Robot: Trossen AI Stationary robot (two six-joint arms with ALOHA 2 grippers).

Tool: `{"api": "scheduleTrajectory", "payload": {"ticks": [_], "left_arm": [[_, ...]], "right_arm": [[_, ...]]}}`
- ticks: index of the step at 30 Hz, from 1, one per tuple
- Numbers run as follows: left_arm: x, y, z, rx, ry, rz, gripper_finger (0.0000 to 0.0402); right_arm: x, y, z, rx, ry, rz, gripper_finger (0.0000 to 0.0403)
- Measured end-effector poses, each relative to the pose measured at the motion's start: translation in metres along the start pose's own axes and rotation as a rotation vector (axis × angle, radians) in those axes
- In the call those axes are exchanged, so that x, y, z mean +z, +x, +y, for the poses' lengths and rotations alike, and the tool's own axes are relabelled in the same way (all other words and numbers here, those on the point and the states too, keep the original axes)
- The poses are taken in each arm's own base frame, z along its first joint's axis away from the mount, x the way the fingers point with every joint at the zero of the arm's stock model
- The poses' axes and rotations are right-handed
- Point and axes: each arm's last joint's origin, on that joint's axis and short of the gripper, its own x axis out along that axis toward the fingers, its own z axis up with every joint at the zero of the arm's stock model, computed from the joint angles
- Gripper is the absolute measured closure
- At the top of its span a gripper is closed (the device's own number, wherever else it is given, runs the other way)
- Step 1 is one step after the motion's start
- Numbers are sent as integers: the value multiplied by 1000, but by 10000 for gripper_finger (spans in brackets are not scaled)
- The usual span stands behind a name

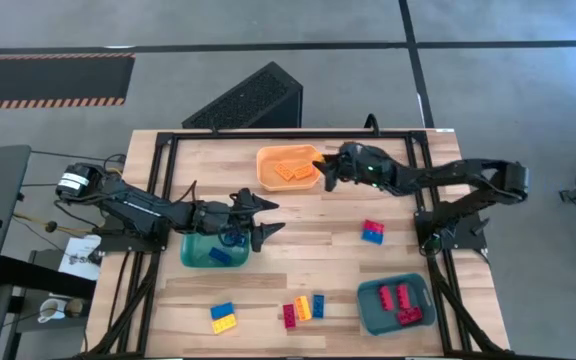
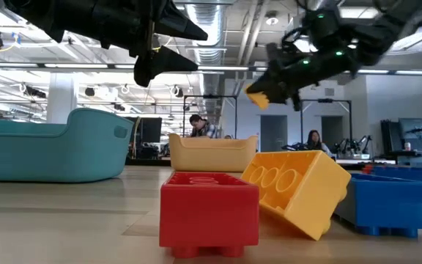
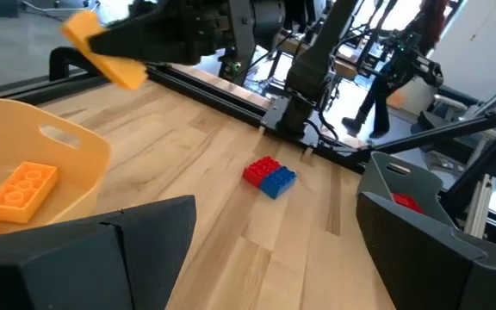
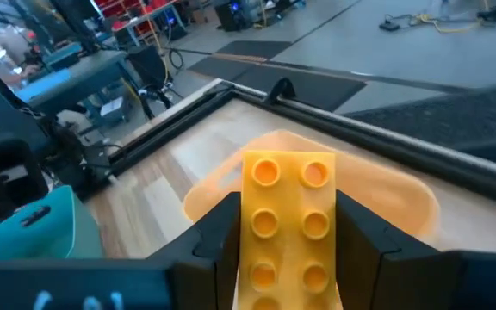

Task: Sort & place blocks by color
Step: Put the yellow game piece into the orange bin, then put the blue game piece into the green bin

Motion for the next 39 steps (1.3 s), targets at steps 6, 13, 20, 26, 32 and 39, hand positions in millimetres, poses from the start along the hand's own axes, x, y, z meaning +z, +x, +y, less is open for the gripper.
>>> {"api": "scheduleTrajectory", "payload": {"ticks": [6, 13, 20, 26, 32, 39], "left_arm": [[0, 0, -1, -14, -2, 7, 93], [-1, 0, -1, -31, -5, 18, 93], [-1, 0, -1, -34, -5, 20, 93], [-1, 0, -1, -33, -8, 19, 93], [-1, 0, -1, -33, -8, 20, 93], [-1, 0, -1, -33, -4, 19, 93]], "right_arm": [[2, 32, 2, -16, -22, 23, 257], [-3, 52, 4, -20, -20, 38, 219], [-6, 55, 4, -19, -22, 47, 188], [-6, 55, 4, -19, -9, 46, 185], [-6, 55, 5, 9, 10, 58, 177], [-6, 53, 10, 94, 17, 90, 167]]}}
